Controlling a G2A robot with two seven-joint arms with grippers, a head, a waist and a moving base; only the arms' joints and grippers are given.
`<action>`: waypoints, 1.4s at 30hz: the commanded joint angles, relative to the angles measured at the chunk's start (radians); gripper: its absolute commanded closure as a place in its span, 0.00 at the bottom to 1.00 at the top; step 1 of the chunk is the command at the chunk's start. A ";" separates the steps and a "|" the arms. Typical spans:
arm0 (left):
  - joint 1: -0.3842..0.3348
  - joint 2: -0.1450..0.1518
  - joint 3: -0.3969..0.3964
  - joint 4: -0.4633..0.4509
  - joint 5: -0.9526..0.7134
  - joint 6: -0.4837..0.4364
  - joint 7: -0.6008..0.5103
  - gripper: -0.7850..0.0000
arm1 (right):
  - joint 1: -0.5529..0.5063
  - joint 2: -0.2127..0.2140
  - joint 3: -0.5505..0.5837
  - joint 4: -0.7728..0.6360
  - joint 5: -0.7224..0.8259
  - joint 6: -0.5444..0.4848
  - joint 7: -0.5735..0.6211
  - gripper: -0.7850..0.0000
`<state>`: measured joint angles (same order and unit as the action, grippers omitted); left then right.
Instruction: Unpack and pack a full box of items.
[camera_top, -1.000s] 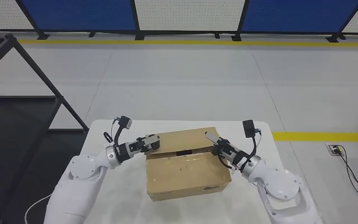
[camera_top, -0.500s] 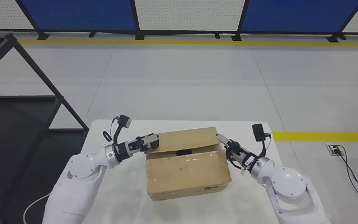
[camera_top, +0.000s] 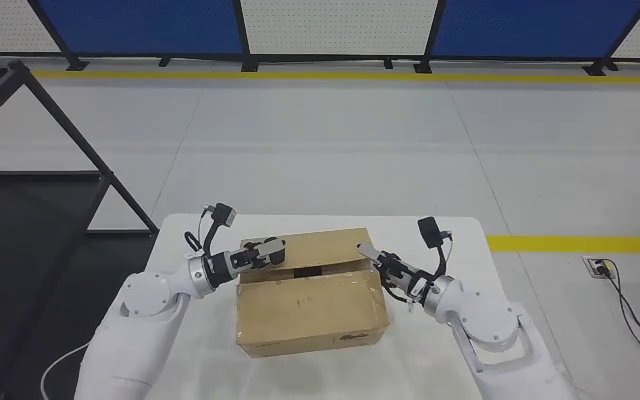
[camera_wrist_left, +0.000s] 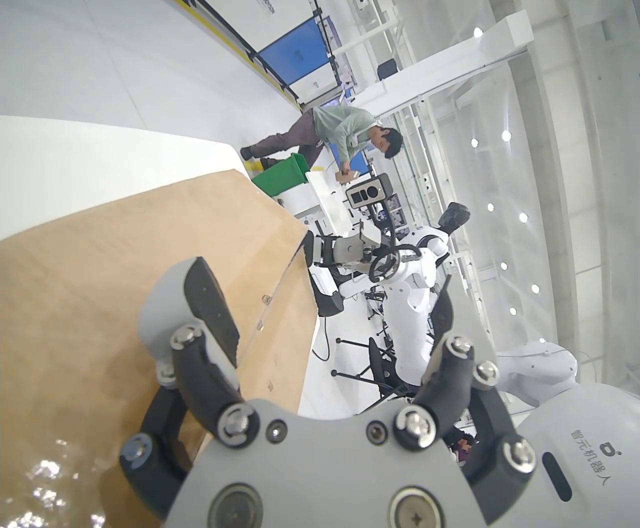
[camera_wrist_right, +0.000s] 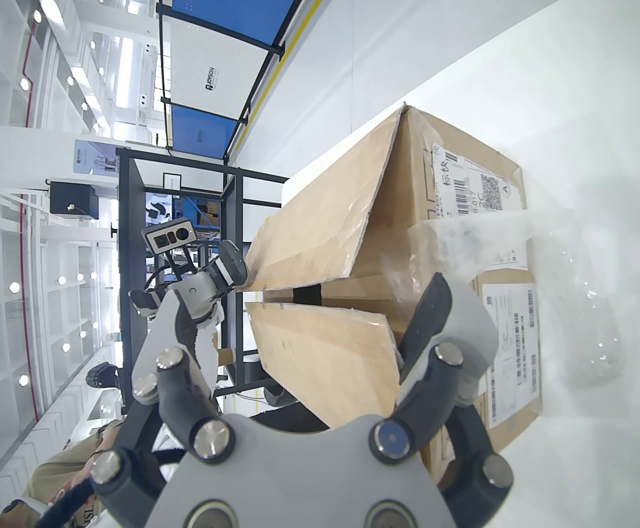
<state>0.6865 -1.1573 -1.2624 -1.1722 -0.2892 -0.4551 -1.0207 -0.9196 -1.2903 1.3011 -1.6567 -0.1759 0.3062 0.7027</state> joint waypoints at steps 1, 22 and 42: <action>0.000 0.001 0.001 0.000 -0.002 -0.001 -0.001 0.00 | 0.006 0.000 -0.001 0.007 0.005 0.005 -0.004 0.00; -0.023 0.005 0.027 0.022 -0.010 0.005 -0.004 0.00 | -0.097 0.047 0.039 -0.088 -0.080 -0.088 0.222 0.00; 0.005 0.018 0.017 -0.001 0.007 0.008 0.014 0.00 | 0.027 0.028 -0.129 0.025 -0.011 -0.124 0.205 0.00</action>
<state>0.6895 -1.1397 -1.2446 -1.1723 -0.2837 -0.4480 -1.0076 -0.8950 -1.2617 1.1748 -1.6353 -0.1884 0.1825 0.9112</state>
